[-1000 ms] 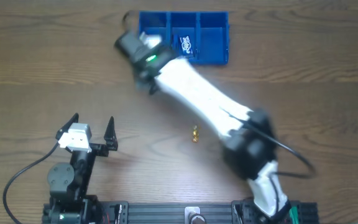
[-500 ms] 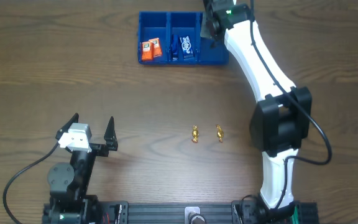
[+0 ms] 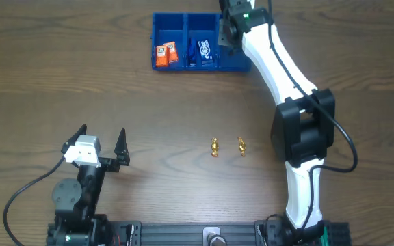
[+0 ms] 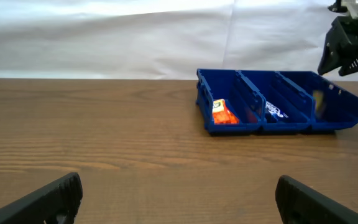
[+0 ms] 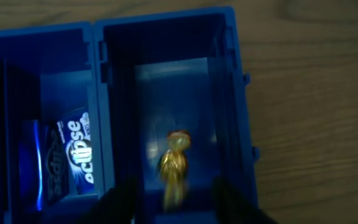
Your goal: Sort Candies Into Trays
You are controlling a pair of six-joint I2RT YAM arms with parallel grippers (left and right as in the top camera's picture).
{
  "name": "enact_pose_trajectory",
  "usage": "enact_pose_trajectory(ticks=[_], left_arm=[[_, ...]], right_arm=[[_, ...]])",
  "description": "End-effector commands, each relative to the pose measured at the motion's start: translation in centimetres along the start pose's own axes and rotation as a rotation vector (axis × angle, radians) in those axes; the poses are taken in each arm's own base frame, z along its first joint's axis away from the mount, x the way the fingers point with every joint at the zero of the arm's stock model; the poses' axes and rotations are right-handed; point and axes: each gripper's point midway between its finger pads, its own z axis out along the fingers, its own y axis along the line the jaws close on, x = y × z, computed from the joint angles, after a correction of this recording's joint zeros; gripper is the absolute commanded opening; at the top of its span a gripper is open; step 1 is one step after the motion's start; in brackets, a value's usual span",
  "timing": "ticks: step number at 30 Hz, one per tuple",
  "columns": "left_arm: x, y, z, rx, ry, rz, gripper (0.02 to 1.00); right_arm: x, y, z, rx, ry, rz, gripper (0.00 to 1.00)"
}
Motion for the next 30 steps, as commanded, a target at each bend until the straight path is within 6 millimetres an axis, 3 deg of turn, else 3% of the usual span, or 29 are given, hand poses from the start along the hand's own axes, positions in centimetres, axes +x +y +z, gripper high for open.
enact_pose_trajectory(ticks=[1, 4, 5, 9, 10, 16, 18, 20, 24, 30], left_arm=[[1.6, -0.1, 0.1, 0.013, 0.045, 0.009, 0.998], [1.6, -0.1, 0.1, 0.013, 0.045, 0.009, 0.998], [1.6, -0.1, 0.1, 0.013, 0.045, 0.009, 0.998], [1.6, -0.1, 0.1, 0.013, 0.045, 0.009, 0.998], [1.6, -0.1, 0.1, 0.013, 0.045, 0.009, 0.998], [1.6, -0.1, 0.1, 0.013, 0.045, 0.009, 0.998], [1.6, -0.1, 0.1, 0.013, 0.045, 0.009, 0.998], [1.6, -0.1, 0.1, 0.013, 0.045, 0.009, 0.998], [1.6, -0.1, 0.1, 0.013, 0.045, 0.009, 0.998], [1.6, -0.1, 0.1, 0.013, 0.045, 0.009, 0.998]], right_arm=[[-0.3, 1.1, -1.6, -0.02, -0.026, -0.043, 0.478], [-0.4, 1.8, -4.3, -0.042, -0.047, -0.054, 0.487], [0.2, 2.1, -5.8, -0.055, -0.054, -0.067, 0.505], [4.8, 2.5, -8.2, -0.093, -0.034, -0.095, 0.52], [6.4, 2.6, -8.6, -0.1, -0.023, -0.092, 0.522], [21.2, 3.6, -9.3, -0.132, 0.2, -0.107, 0.522], [25.1, 3.9, -8.9, -0.133, 0.277, -0.113, 0.518], [27.4, 3.6, -8.3, -0.12, 0.31, -0.112, 0.516], [30.3, 2.2, -7.1, -0.069, 0.361, -0.088, 0.514], [31.3, 2.4, -6.1, -0.066, 0.388, -0.092, 0.509]])
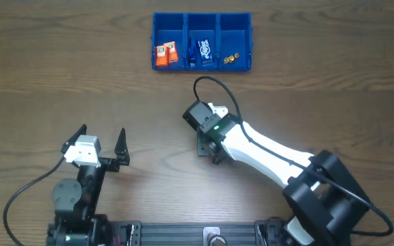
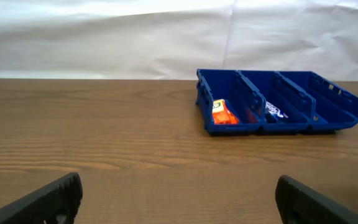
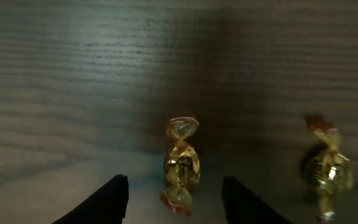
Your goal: Sort Candies Into Trays
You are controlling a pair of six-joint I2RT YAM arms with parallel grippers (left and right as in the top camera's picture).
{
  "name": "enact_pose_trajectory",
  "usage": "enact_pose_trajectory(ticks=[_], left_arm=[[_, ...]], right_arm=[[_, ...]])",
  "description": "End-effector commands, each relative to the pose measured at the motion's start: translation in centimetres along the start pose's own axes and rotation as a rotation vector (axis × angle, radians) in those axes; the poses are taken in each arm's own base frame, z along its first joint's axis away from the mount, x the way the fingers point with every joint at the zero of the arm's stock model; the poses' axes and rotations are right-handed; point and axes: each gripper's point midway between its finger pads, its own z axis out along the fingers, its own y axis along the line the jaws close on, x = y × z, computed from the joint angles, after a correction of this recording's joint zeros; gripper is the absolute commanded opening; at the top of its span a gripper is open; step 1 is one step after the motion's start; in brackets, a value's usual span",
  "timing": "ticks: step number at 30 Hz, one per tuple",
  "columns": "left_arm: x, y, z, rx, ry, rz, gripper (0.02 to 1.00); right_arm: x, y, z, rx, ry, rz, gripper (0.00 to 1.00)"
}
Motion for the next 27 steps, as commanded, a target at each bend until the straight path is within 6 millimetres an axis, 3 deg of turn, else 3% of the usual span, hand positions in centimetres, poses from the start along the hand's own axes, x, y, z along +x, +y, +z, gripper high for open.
enact_pose_trajectory(ticks=[1, 11, 23, 27], left_arm=[[1.6, -0.1, 0.1, 0.013, 0.046, 0.009, 0.998], [1.6, -0.1, 0.1, 0.013, 0.046, 0.009, 0.998], [1.6, -0.1, 0.1, 0.013, 0.046, 0.009, 0.998], [1.6, -0.1, 0.1, 0.013, 0.046, 0.009, 0.998]], right_arm=[[0.4, 0.0, 0.9, 0.009, 0.023, 0.032, 0.509], [0.6, -1.2, 2.6, 0.052, 0.061, 0.054, 0.498], [0.0, -0.6, 2.7, 0.029, 0.038, 0.057, 0.194], [-0.6, 0.3, 1.7, 0.001, -0.002, 0.042, 0.172]])
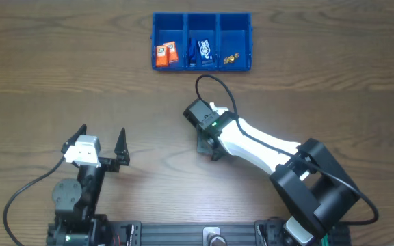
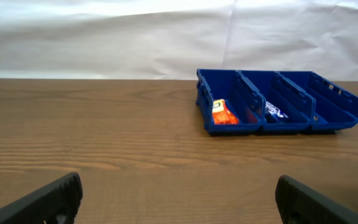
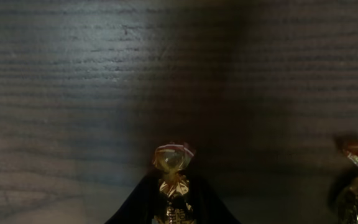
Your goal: Sort Candies Into Trays
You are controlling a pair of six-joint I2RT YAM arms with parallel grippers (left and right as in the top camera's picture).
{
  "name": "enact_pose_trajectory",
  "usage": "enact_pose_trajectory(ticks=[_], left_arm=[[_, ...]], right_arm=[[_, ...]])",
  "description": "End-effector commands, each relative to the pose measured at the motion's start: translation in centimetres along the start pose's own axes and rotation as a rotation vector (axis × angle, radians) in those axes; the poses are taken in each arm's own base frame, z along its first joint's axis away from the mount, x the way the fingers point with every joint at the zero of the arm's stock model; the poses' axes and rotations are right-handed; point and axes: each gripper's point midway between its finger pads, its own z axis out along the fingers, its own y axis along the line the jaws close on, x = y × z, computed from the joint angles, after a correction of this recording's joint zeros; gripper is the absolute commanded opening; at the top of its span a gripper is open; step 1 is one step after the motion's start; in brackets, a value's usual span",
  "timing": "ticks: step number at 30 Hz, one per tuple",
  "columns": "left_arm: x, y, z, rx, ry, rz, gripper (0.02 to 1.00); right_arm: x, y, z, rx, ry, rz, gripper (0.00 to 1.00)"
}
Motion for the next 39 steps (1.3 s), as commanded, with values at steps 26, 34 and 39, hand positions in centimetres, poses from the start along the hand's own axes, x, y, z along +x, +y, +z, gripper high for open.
enact_pose_trajectory(ticks=[26, 34, 39], left_arm=[[1.6, -0.1, 0.1, 0.013, 0.046, 0.009, 0.998], [1.6, -0.1, 0.1, 0.013, 0.046, 0.009, 0.998], [1.6, -0.1, 0.1, 0.013, 0.046, 0.009, 0.998]], right_arm=[[-30.7, -6.3, -9.4, 0.112, -0.422, 0.029, 0.196], [-30.9, -5.4, -9.0, 0.102, -0.434, 0.017, 0.334], [-31.0, -5.3, -9.3, 0.099, -0.443, 0.018, 0.435]])
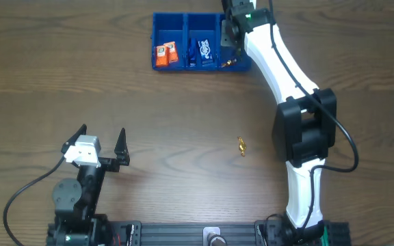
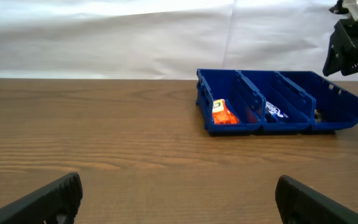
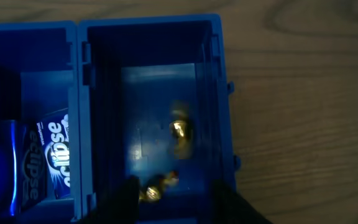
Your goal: Sort Candies Into Trays
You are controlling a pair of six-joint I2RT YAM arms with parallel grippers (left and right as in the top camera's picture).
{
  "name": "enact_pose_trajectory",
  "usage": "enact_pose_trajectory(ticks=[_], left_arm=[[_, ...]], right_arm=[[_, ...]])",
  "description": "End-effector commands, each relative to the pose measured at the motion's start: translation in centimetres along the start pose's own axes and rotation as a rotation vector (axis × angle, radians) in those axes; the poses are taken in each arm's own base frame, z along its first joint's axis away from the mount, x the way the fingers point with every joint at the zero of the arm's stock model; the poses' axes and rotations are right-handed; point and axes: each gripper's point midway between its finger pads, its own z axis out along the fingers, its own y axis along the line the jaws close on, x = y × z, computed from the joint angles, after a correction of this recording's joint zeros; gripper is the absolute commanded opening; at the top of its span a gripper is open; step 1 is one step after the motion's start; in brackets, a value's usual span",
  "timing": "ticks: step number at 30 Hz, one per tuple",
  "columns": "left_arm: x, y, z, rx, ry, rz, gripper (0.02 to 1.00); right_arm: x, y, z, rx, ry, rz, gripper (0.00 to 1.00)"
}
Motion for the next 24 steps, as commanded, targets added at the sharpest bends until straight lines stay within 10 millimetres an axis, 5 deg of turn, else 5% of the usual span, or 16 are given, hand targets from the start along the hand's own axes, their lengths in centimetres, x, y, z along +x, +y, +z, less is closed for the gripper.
enact_pose_trajectory(ticks=[1, 4, 7, 12, 15, 18, 24], left_arm=[[1.6, -0.1, 0.1, 0.013, 0.045, 0.009, 0.998], [1.6, -0.1, 0.1, 0.013, 0.045, 0.009, 0.996], [1.6, -0.1, 0.1, 0.013, 0.045, 0.009, 0.998], [1.6, -0.1, 0.1, 0.013, 0.045, 0.009, 0.998], [1.6, -0.1, 0.1, 0.013, 0.045, 0.009, 0.998], [1.6, -0.1, 0.1, 0.013, 0.045, 0.009, 0.998], [1.6, -0.1, 0.1, 0.013, 0.045, 0.009, 0.998]], right_arm=[[-0.9, 0.3, -1.8, -0.008, -0.034, -0.006, 0.443], [-0.3, 0.3, -4.0, -0.025, -0.073, -0.016, 0.487], [2.2, 0.0, -6.9, -0.066, -0.128, -0.016, 0.518], [13.0, -1.4, -9.1, -0.084, 0.019, -0.025, 0.531], [19.8, -1.6, -8.9, -0.115, 0.171, -0.037, 0.533], [24.5, -1.7, -8.1, -0.143, 0.296, -0.05, 0.522], [28.6, -3.4, -6.9, -0.09, 0.395, -0.055, 0.518]])
